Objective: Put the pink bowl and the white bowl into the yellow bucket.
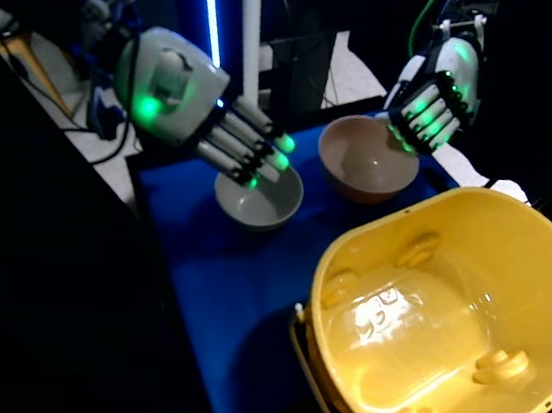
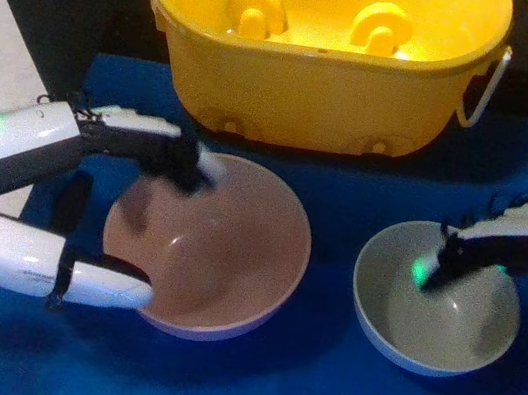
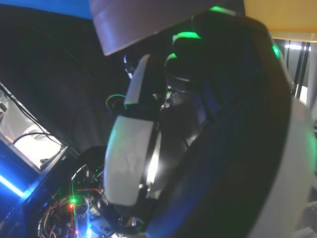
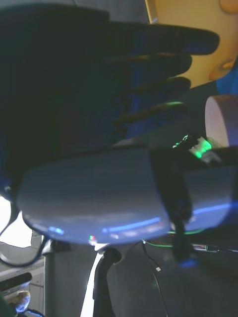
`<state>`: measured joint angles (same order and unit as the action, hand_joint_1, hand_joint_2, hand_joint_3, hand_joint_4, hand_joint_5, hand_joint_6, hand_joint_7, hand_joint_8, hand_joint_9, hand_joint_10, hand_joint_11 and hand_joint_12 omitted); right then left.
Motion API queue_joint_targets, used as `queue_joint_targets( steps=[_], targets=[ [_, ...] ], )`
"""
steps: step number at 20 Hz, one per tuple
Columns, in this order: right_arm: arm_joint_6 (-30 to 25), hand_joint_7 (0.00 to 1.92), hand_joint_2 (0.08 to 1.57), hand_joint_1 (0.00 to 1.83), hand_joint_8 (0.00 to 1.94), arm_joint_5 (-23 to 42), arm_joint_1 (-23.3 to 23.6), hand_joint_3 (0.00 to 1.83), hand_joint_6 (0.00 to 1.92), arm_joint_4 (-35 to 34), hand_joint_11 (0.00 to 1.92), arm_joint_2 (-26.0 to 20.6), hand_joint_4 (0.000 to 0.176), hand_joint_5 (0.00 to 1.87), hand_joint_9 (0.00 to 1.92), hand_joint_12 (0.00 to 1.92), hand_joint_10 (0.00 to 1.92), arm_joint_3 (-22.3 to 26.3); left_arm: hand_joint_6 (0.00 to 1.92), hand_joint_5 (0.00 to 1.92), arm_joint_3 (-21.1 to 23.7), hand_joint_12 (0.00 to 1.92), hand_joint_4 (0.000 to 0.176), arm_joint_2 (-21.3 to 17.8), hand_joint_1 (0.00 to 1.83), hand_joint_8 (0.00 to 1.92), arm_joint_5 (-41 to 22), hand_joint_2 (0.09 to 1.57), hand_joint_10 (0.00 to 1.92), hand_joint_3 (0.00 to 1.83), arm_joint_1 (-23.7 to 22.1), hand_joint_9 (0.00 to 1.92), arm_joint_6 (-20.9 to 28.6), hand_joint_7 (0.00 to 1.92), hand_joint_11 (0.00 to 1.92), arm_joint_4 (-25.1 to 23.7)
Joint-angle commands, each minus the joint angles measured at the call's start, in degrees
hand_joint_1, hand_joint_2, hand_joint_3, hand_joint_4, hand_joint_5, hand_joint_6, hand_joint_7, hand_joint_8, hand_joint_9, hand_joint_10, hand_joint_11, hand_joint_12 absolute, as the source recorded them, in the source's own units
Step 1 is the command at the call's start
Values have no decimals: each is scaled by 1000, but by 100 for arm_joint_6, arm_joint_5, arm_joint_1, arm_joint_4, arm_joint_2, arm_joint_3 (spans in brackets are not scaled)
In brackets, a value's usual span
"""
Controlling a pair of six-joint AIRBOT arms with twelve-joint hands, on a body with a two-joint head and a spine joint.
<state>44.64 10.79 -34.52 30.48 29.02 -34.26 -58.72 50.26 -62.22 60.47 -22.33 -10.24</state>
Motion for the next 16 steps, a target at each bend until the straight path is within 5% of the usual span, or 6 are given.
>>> queue_joint_targets(
  steps=[1, 11, 12, 13, 16],
  targets=[
    [-15, 403, 914, 959, 422, 531, 79, 37, 656, -85, 0, -13, 0, 390, 175, 1506, 862, 11, 21, 338, 14, 1355, 0, 17, 855, 1, -674, 951, 100, 3, -44, 244, 33, 342, 0, 132],
    [-15, 412, 899, 978, 422, 488, 57, 6, 692, -87, 0, -3, 0, 384, 160, 1495, 891, 27, 3, 338, 37, 1337, 5, 180, 840, 3, -563, 969, 50, 2, -45, 269, 34, 342, 0, 125],
    [-15, 403, 890, 973, 415, 477, 51, 2, 690, -86, 0, 4, 0, 370, 153, 1471, 885, 35, 0, 325, 36, 1348, 22, 242, 855, 6, -526, 967, 50, 1, -45, 280, 34, 354, 0, 108],
    [-15, 420, 879, 974, 417, 463, 44, 0, 688, -86, 0, 20, 0, 395, 165, 1488, 889, 36, 19, 381, 31, 1374, 5, 293, 880, 10, -501, 973, 43, 2, -45, 276, 37, 376, 0, 92],
    [-14, 429, 867, 973, 425, 411, 1, 0, 679, -86, 0, 93, 0, 415, 170, 1572, 922, 26, 19, 420, -32, 1324, 0, 508, 930, 11, -425, 976, 37, 2, -42, 291, 71, 409, 0, 91]
  ],
)
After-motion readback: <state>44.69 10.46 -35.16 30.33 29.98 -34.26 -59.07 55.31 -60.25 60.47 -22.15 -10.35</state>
